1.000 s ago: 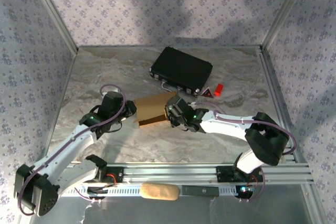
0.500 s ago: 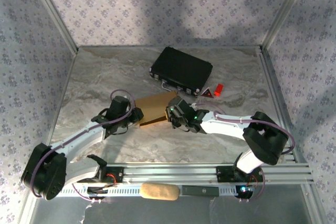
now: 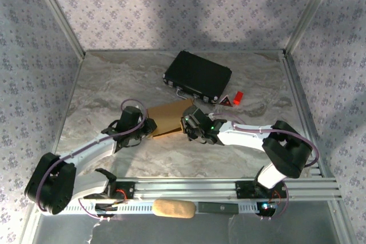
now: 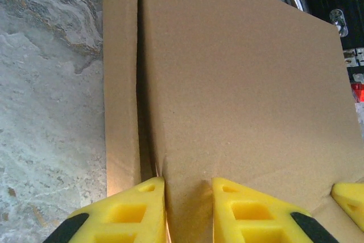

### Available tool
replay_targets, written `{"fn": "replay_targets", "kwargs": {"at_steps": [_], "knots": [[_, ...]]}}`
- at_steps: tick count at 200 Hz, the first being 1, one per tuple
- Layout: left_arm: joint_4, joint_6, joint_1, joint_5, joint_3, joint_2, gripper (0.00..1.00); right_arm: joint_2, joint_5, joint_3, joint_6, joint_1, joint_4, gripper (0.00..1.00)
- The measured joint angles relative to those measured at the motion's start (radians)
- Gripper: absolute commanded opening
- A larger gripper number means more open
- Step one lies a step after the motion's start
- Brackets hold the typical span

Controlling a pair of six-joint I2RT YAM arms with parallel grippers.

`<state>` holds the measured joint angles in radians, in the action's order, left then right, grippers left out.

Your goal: Fold the paper box

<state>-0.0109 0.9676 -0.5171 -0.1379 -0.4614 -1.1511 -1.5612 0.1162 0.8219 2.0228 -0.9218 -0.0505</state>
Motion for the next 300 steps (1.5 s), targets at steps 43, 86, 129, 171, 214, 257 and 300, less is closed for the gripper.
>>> {"fn": "replay_targets", "kwargs": {"at_steps": [43,86,129,171,214,257,300], "knots": [[-0.128,-0.037,-0.001,0.066,-0.003,0.125,0.33,0.008,-0.018,0.001,-0.034,0.011,0.034,0.26],[-0.203,-0.070,-0.001,0.095,-0.023,0.126,0.36,0.017,-0.023,0.007,-0.060,0.013,0.108,0.37],[-0.203,-0.081,-0.015,0.099,-0.029,0.091,0.40,0.030,-0.028,0.007,-0.081,0.013,0.133,0.49],[-0.178,-0.085,-0.050,0.098,-0.033,0.028,0.40,0.086,-0.028,0.005,-0.132,0.014,0.153,0.55],[-0.142,-0.084,-0.061,0.102,-0.033,0.009,0.40,0.142,-0.050,-0.041,-0.216,0.055,0.146,0.53],[-0.117,-0.084,-0.065,0.103,-0.032,-0.017,0.39,0.109,-0.136,-0.126,-0.305,0.125,0.087,0.52],[-0.175,-0.080,-0.119,0.157,-0.043,0.095,0.44,0.081,-0.169,-0.171,-0.328,0.132,0.024,0.48]]}}
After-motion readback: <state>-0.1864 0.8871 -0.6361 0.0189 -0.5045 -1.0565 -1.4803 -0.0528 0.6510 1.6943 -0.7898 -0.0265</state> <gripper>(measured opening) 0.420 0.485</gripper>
